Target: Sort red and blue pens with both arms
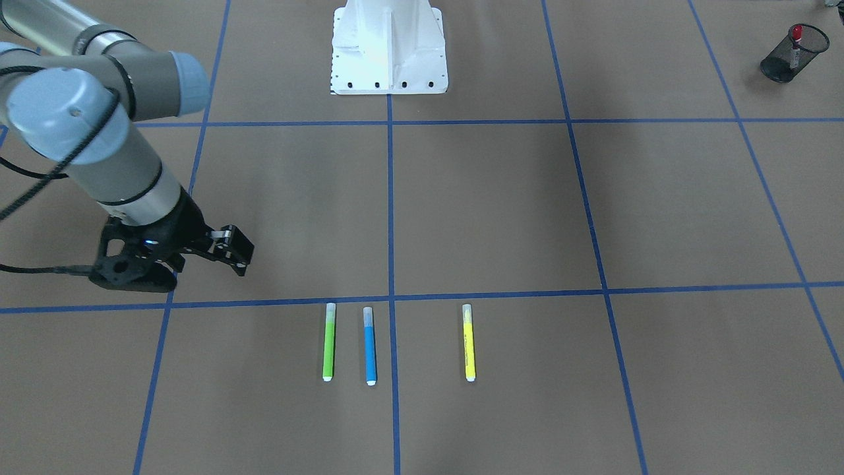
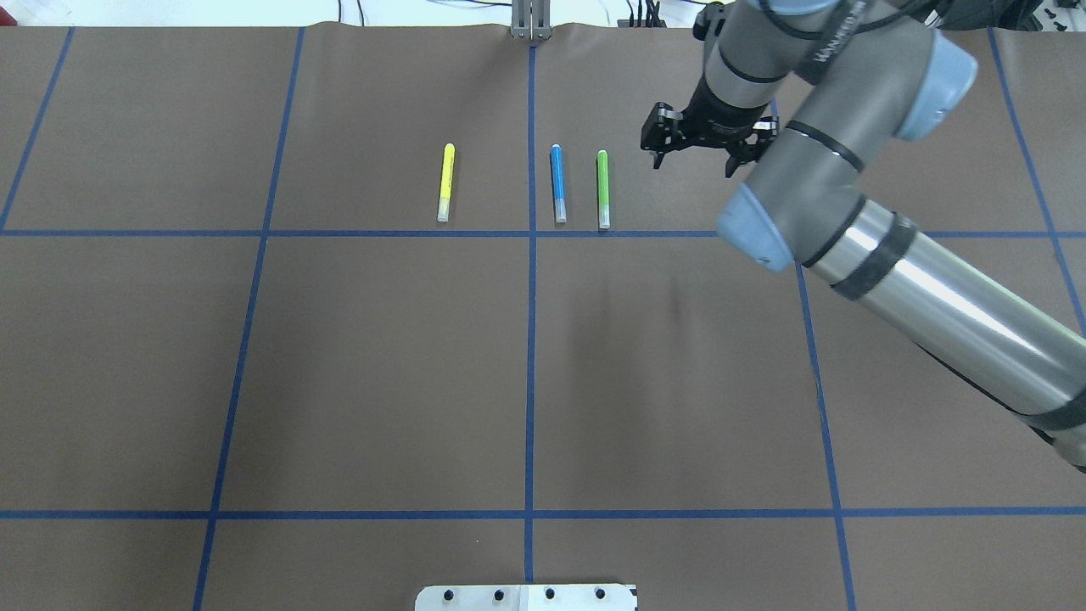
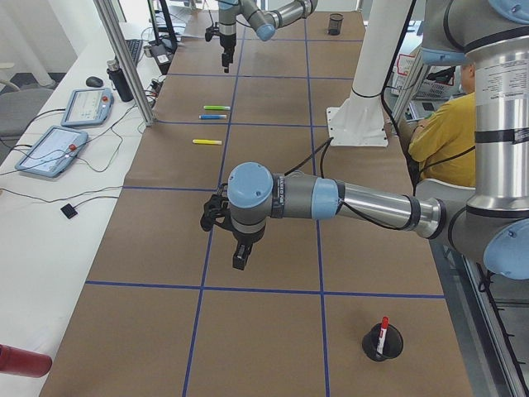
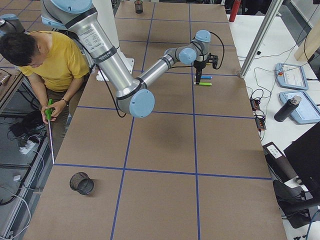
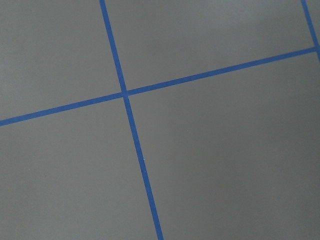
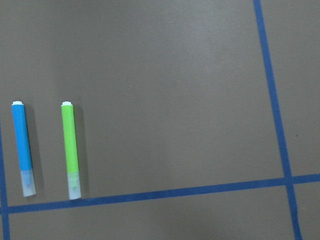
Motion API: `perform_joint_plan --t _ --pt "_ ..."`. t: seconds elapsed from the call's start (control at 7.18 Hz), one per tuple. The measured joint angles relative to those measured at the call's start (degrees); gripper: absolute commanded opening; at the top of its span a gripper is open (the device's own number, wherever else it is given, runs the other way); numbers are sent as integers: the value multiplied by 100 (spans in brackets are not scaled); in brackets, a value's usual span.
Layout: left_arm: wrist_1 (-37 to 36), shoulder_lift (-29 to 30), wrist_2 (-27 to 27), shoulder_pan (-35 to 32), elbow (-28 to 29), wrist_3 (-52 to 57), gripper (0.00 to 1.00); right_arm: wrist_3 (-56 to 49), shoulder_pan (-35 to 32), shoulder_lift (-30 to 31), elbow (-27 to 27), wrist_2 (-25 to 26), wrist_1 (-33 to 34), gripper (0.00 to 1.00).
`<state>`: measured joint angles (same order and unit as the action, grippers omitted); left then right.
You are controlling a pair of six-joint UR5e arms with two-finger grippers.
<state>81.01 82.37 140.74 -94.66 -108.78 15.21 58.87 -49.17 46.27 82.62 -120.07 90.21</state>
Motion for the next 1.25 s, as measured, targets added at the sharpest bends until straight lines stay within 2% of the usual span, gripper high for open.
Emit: perform_joint_plan --t 0.28,0.56,0.7,0.97,1.25 --pt "-10 -8 -187 0 12 -10 100 -14 363 -902 -1184 85 -118 100" --pt "-13 -14 -321 0 26 -31 100 142 694 -1254 -1973 354 -803 100" --pt "-8 -13 -332 0 56 -34 100 207 816 -1362 -2257 505 -1026 95" --pt "6 -10 -336 0 115 -36 100 264 941 -1435 -2466 695 -1197 68" --pt "10 -10 -337 0 126 -36 100 273 994 -1446 -2553 747 -1321 50"
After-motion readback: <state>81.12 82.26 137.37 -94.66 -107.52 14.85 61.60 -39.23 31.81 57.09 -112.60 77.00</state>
